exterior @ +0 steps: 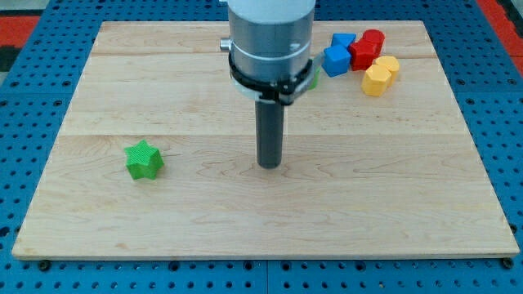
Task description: Push the green star towards the top left of the board
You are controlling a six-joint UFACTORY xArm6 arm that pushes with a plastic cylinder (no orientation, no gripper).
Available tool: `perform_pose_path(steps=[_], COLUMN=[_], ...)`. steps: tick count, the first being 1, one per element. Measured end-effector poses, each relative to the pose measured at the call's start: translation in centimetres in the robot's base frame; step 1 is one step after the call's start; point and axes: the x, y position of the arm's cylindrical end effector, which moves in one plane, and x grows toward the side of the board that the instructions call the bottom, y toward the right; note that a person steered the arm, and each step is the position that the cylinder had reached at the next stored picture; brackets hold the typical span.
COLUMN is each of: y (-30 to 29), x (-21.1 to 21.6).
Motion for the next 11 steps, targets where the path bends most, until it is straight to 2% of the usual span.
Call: perform_pose_path(steps=[1,2,3,4,5,8,10,11], y=[-0.6,-2.8,-7.7,-13.0,-17.7,-16.8,-6.9,-6.4], x=[6.8,10.7,9.6,6.6,-0.3,-20.0,-18.2,-20.8])
